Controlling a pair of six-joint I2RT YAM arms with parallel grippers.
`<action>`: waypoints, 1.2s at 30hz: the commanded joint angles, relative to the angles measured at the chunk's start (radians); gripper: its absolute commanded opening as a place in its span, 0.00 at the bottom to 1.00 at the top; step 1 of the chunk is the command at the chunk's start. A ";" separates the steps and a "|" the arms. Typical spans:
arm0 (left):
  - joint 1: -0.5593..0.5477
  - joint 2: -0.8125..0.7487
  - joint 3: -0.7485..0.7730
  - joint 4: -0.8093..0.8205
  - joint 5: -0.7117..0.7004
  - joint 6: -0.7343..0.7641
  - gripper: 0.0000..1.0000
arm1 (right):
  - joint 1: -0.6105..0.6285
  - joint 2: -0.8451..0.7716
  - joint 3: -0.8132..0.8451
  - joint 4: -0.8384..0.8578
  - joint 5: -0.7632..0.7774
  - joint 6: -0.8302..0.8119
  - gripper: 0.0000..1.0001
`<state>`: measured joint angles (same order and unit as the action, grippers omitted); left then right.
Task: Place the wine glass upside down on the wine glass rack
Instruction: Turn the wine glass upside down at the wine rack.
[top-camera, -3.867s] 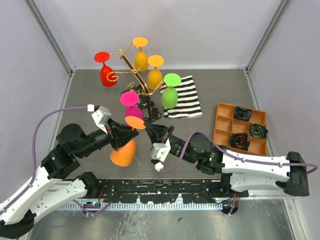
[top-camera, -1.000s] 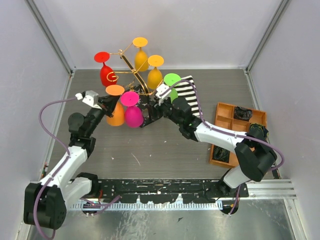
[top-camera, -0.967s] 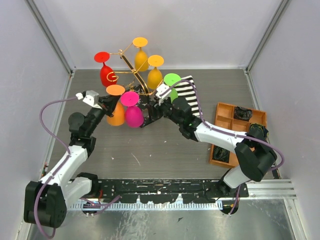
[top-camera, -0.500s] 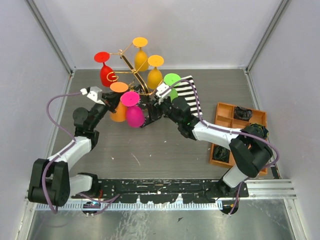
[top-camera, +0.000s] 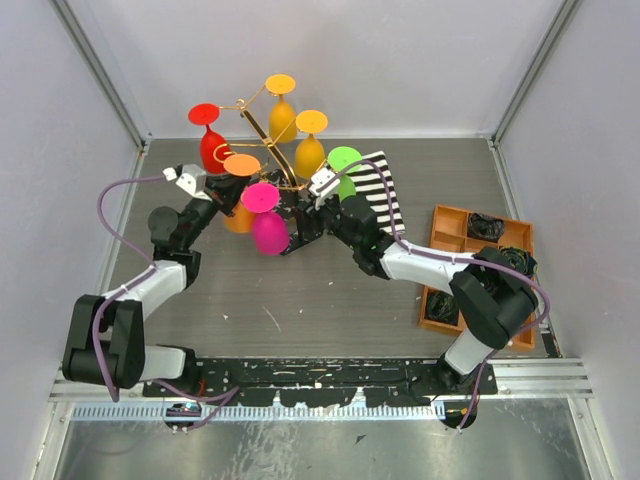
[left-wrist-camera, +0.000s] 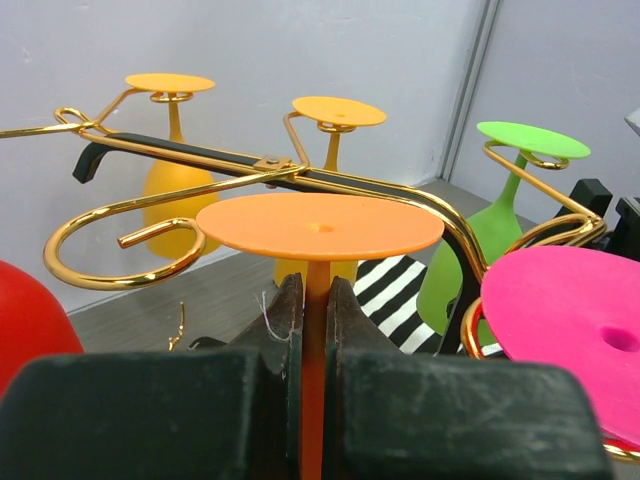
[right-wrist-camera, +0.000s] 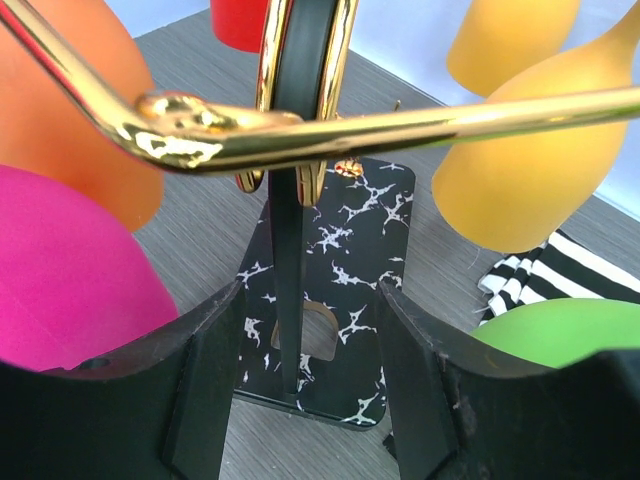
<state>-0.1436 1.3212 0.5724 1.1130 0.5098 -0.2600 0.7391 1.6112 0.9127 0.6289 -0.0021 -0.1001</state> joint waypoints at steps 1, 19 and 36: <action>0.008 0.037 0.033 0.094 -0.028 0.013 0.00 | -0.004 0.007 0.048 0.072 -0.003 0.011 0.60; 0.035 0.205 0.093 0.268 -0.060 -0.059 0.00 | -0.009 0.026 0.055 0.078 -0.006 0.012 0.60; 0.055 0.219 0.101 0.265 -0.076 -0.038 0.00 | -0.009 0.035 0.058 0.077 -0.007 0.008 0.60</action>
<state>-0.0994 1.5326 0.6479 1.3239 0.4919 -0.3290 0.7353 1.6455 0.9264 0.6430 -0.0029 -0.0986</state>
